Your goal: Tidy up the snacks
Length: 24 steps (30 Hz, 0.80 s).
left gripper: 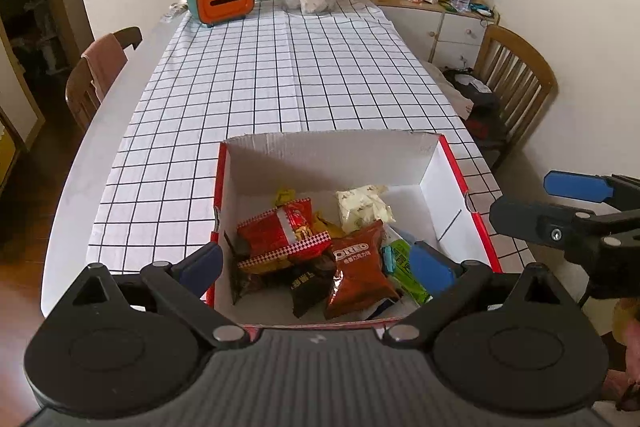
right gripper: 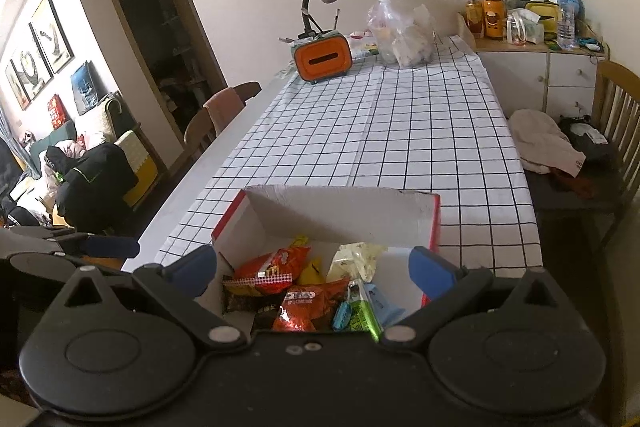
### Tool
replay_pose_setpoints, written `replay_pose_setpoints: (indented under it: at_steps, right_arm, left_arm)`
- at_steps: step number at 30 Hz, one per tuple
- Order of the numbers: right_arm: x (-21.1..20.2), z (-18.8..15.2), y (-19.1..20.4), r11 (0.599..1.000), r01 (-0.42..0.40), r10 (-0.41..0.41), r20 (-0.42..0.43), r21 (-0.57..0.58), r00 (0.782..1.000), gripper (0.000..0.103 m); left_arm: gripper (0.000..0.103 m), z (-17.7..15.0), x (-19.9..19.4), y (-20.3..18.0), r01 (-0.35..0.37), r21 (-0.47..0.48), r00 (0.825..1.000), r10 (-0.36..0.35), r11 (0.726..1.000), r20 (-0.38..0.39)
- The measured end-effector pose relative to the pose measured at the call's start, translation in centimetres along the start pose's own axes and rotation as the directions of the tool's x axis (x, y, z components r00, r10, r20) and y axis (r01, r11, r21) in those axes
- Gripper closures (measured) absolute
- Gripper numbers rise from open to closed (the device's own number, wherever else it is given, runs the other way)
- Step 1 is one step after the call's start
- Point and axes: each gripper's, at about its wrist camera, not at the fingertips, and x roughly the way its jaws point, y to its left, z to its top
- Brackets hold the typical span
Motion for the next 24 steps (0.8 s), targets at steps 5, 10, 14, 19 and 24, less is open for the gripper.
replay_pose_setpoints:
  at_steps: [5, 10, 14, 19, 24]
  right_arm:
    - [0.3, 0.0, 0.1, 1.000, -0.007, 0.007, -0.013, -0.008, 1.000, 0.000]
    - [0.5, -0.1, 0.2, 1.000, -0.010, 0.009, -0.024, -0.012, 1.000, 0.000]
    - [0.6, -0.2, 0.2, 1.000, -0.007, 0.007, -0.028, -0.011, 1.000, 0.000]
    - [0.7, -0.2, 0.1, 1.000, -0.001, 0.000, -0.033, -0.006, 0.999, 0.000]
    - [0.9, -0.1, 0.2, 1.000, 0.007, -0.007, -0.038, -0.003, 0.999, 0.000]
  left_arm:
    - [0.003, -0.1, 0.4, 0.1, 0.003, -0.010, 1.000, -0.003, 1.000, -0.018]
    - [0.003, -0.3, 0.7, 0.3, 0.003, -0.022, 0.999, -0.004, 1.000, -0.033]
    - [0.003, -0.3, 1.0, 0.3, 0.010, -0.022, 0.999, -0.011, 1.000, -0.044]
    - [0.003, -0.3, 1.4, 0.4, 0.019, -0.023, 0.998, -0.020, 1.000, -0.054]
    - [0.003, -0.3, 1.6, 0.6, 0.028, -0.019, 0.998, -0.029, 0.999, -0.056]
